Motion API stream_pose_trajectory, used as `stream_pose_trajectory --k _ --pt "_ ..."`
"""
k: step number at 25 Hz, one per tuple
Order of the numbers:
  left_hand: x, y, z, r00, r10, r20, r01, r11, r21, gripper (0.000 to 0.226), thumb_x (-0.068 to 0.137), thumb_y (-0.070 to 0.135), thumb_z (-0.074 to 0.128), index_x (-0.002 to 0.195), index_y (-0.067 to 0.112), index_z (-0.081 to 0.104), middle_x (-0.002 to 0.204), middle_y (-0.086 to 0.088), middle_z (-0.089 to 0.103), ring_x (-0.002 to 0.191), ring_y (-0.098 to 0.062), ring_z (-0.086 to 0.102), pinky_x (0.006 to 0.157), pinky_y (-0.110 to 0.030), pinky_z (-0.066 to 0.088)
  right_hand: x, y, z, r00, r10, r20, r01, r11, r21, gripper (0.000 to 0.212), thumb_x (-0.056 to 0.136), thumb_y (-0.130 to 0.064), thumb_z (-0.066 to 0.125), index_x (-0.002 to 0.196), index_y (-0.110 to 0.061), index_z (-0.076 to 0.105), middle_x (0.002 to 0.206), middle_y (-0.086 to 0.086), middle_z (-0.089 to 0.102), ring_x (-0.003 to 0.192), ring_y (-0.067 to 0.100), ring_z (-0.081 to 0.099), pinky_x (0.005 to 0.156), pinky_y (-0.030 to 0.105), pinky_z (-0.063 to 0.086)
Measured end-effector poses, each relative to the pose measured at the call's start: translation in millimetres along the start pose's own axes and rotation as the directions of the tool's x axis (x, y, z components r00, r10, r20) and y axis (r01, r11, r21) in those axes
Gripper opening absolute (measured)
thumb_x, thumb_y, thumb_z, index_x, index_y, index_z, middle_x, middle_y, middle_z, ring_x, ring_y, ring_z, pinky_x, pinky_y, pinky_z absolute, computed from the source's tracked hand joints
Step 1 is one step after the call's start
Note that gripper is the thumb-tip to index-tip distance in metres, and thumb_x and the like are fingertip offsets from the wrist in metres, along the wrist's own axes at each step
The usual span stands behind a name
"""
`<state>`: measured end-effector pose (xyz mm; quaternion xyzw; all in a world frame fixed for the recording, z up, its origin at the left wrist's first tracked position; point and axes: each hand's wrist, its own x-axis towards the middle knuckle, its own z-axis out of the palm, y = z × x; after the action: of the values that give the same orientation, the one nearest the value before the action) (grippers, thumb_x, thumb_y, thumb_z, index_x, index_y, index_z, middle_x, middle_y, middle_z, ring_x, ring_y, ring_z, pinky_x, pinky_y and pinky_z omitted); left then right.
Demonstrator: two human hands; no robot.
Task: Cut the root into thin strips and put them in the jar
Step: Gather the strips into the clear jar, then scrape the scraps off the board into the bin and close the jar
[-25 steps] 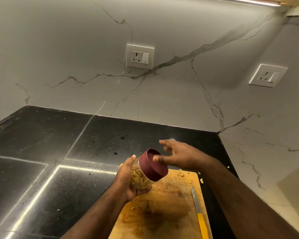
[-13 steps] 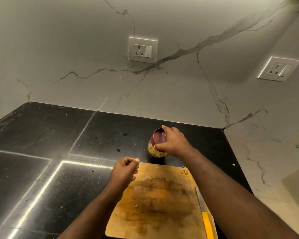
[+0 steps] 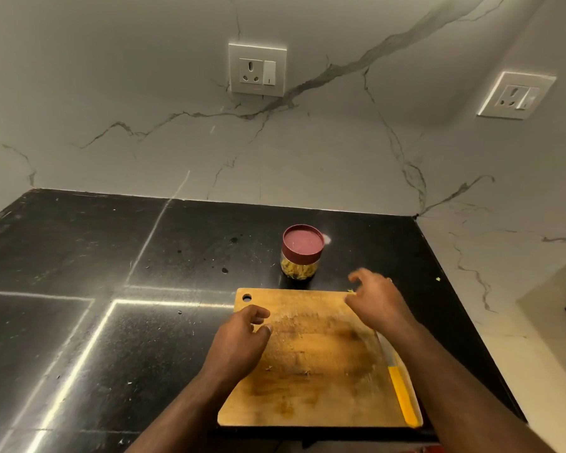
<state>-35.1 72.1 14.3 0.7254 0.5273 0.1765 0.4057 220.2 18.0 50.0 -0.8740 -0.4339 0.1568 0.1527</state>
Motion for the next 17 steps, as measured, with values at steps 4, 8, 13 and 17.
stream_pose_trajectory --k 4,8,13,17 --pt "-5 5 12 0.998 0.023 0.059 -0.025 0.999 0.043 0.029 0.098 0.031 0.062 0.126 0.033 0.061 0.128 0.011 0.063 0.096 -0.003 0.055 0.080 -0.024 0.048 -59 49 10 0.976 0.207 0.063 -0.195 0.969 -0.150 0.027 0.084 -0.033 0.070 0.108 -0.029 0.061 0.093 -0.012 0.061 0.079 0.006 0.061 0.074 0.030 0.057" --pt "-11 4 19 0.995 0.064 0.076 -0.066 0.997 0.035 0.026 0.098 0.029 0.061 0.124 0.030 0.063 0.125 0.008 0.064 0.095 -0.003 0.056 0.073 -0.020 0.045 -86 54 18 0.968 0.245 0.056 -0.235 0.961 -0.143 0.028 0.081 -0.036 0.077 0.100 -0.031 0.057 0.092 -0.012 0.058 0.078 0.005 0.057 0.072 0.027 0.054" --pt "-16 -4 10 0.998 0.056 -0.018 -0.056 0.998 -0.004 0.027 0.097 0.028 0.063 0.124 0.027 0.063 0.125 0.007 0.064 0.108 -0.010 0.058 0.085 -0.027 0.049 -105 57 13 0.963 0.268 0.026 -0.263 0.956 -0.129 0.035 0.080 -0.038 0.078 0.104 -0.027 0.056 0.090 -0.012 0.052 0.077 0.005 0.054 0.064 0.022 0.045" --pt "-17 -17 4 0.997 0.006 -0.071 -0.004 0.999 0.040 0.034 0.093 0.034 0.067 0.126 0.030 0.062 0.133 0.003 0.060 0.121 -0.021 0.054 0.099 -0.046 0.050 -118 63 18 0.938 0.335 0.088 -0.328 0.940 -0.092 0.021 0.081 -0.035 0.075 0.088 -0.026 0.058 0.084 -0.007 0.061 0.075 0.007 0.060 0.068 0.028 0.052"
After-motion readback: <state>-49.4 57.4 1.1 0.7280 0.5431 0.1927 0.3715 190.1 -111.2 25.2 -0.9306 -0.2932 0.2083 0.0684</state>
